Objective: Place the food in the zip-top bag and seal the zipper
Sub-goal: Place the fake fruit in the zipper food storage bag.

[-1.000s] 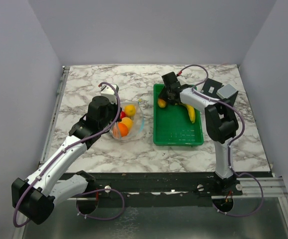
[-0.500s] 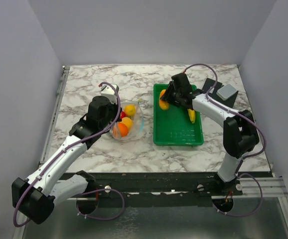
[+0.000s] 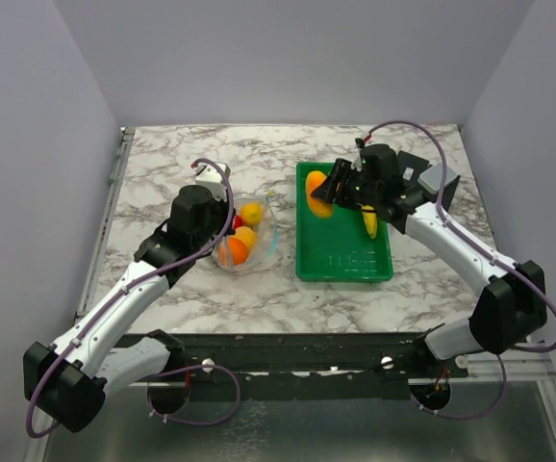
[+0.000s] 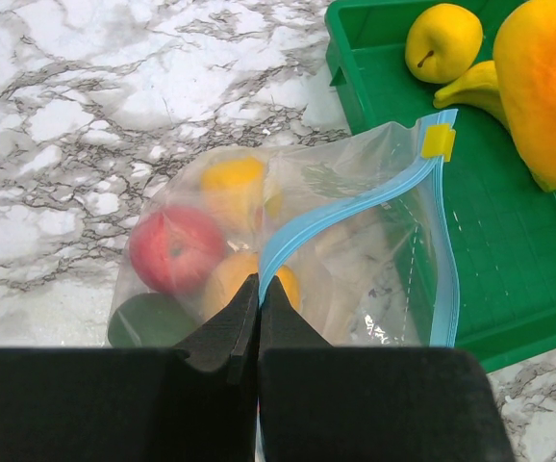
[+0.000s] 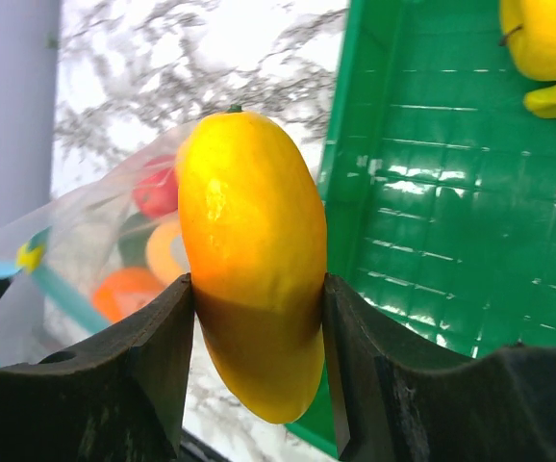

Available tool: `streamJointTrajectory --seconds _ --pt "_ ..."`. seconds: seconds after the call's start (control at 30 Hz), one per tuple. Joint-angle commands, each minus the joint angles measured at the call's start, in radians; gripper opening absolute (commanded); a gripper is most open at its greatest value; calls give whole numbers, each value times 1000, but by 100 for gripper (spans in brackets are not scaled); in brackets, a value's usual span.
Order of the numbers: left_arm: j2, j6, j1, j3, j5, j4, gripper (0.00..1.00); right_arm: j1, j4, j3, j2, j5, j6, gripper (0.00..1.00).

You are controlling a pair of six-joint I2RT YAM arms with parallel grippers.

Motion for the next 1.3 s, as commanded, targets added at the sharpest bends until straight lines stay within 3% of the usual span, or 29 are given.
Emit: streamJointTrajectory --seconds 0.0,0.4,0.8,1.27 --pt "7 -1 3 -4 -3 14 0 5 -14 -17 -81 -130 -47 21" --pt "1 -3 3 -5 -4 14 0 73 -9 34 -184 -314 -55 20" --pt "-4 -5 2 -7 -3 14 0 296 -82 157 -66 -220 -120 20" --pt "-9 -6 3 -7 0 14 0 337 -122 194 92 -215 -85 19"
